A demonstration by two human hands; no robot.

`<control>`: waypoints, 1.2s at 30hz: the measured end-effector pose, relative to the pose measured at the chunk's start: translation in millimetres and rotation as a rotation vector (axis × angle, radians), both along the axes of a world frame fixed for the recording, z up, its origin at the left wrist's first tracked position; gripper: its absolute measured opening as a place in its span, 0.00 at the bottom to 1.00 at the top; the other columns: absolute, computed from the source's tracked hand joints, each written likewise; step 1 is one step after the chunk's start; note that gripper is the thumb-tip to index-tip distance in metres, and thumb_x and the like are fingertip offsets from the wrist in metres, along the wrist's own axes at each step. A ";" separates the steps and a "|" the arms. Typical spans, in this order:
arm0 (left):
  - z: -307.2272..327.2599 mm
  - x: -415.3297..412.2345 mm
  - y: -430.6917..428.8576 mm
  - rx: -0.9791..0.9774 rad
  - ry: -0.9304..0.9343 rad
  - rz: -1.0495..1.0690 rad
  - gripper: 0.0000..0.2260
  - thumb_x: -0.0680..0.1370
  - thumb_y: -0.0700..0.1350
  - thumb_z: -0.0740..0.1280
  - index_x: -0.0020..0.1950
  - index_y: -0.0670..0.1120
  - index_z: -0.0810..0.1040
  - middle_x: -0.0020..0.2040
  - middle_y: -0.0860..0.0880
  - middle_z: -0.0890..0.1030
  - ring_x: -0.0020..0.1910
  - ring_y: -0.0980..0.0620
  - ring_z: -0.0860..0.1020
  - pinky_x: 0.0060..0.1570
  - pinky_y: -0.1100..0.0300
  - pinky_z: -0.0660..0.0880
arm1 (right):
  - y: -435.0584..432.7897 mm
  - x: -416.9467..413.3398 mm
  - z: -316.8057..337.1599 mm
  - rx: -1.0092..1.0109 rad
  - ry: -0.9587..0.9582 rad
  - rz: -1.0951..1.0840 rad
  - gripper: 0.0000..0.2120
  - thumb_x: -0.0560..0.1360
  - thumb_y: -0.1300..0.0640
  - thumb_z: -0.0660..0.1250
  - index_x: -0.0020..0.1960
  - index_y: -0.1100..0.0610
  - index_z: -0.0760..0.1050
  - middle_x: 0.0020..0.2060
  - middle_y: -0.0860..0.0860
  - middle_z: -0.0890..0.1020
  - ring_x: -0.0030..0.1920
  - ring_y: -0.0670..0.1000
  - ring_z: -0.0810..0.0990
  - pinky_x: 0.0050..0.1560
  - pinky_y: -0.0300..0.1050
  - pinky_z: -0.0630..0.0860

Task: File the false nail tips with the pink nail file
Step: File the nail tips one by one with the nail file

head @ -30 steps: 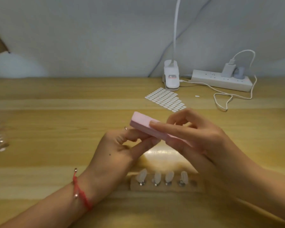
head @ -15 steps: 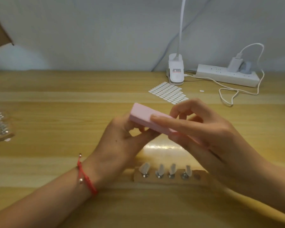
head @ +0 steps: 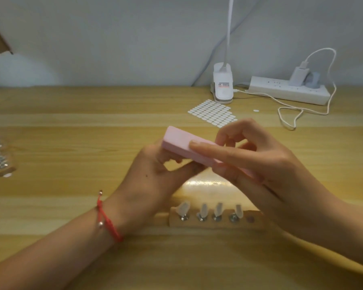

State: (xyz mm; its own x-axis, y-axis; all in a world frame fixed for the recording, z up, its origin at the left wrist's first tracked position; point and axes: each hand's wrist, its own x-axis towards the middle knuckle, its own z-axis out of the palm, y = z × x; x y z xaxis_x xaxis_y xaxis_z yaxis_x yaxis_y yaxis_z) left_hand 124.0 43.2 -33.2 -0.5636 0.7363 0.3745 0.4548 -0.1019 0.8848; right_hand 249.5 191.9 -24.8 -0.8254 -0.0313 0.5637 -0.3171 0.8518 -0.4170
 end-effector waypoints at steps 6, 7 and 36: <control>2.0 5.7 1.4 0.024 0.043 -0.048 0.04 0.71 0.46 0.73 0.44 0.51 0.84 0.43 0.53 0.85 0.44 0.56 0.80 0.46 0.65 0.73 | -0.1 -1.7 -0.6 -0.017 0.003 -0.006 0.19 0.79 0.56 0.60 0.69 0.56 0.72 0.49 0.55 0.72 0.48 0.55 0.73 0.47 0.38 0.72; 0.1 7.0 1.5 0.020 0.037 -0.061 0.04 0.71 0.45 0.72 0.44 0.51 0.84 0.43 0.54 0.85 0.45 0.57 0.81 0.47 0.66 0.73 | -0.4 -1.8 -0.2 -0.005 0.002 0.001 0.19 0.79 0.56 0.60 0.69 0.56 0.72 0.50 0.55 0.73 0.47 0.54 0.73 0.47 0.37 0.71; -1.2 -10.3 -5.7 -0.029 -0.364 -0.294 0.06 0.70 0.44 0.71 0.42 0.43 0.86 0.41 0.45 0.83 0.43 0.54 0.79 0.48 0.63 0.72 | 20.7 -0.4 0.8 0.333 0.280 0.021 0.17 0.74 0.73 0.65 0.57 0.57 0.75 0.54 0.58 0.79 0.60 0.56 0.77 0.72 0.64 0.64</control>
